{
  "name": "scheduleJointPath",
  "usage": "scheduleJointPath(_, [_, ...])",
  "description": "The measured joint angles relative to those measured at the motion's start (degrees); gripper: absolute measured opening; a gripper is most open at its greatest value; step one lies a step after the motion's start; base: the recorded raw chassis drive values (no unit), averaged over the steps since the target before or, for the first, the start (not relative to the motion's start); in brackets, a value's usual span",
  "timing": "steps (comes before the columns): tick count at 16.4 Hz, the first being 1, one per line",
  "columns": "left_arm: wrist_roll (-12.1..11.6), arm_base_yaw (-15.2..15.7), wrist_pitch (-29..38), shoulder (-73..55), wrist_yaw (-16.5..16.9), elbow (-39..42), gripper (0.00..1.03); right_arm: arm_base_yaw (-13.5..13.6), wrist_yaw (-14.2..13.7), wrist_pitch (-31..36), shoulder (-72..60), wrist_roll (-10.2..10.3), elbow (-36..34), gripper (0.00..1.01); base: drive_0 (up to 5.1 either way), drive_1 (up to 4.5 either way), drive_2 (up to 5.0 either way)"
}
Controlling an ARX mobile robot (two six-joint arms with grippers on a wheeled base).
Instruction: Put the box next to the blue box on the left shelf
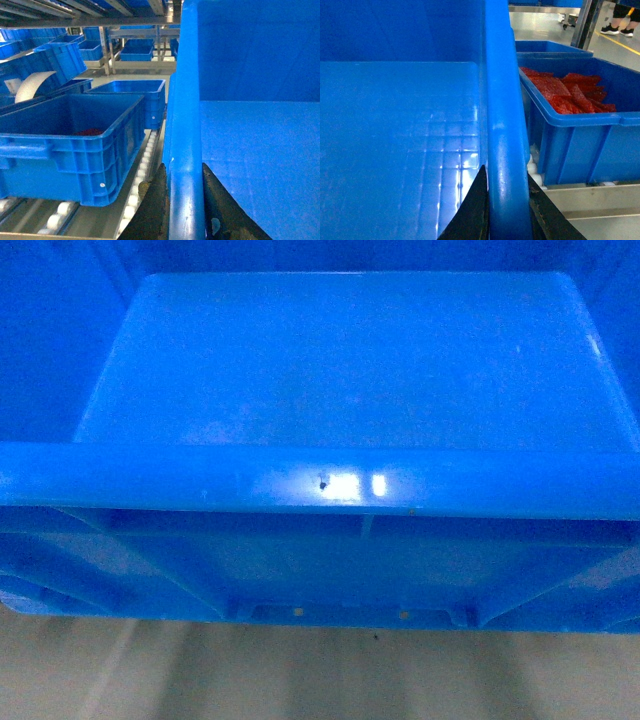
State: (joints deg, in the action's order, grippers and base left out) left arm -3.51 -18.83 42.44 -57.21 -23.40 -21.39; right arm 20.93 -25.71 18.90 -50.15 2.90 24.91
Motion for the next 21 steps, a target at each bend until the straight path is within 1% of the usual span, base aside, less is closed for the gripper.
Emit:
scheduleJointPath(13, [0.00,0.00,-0.02,0.00,0.02,0.00,0.11,0.00,0.00,-0.13,0.00,0.00,0.00,0.09,0.1,4.26,-4.1])
scheduleJointPath(21, [0.00,0.00,-0.02,-0.11,0.02,0.00,0.11,0.00,0.00,0.00,-0.35,0.02,0.02,0.09,0.0,0.00,0.0])
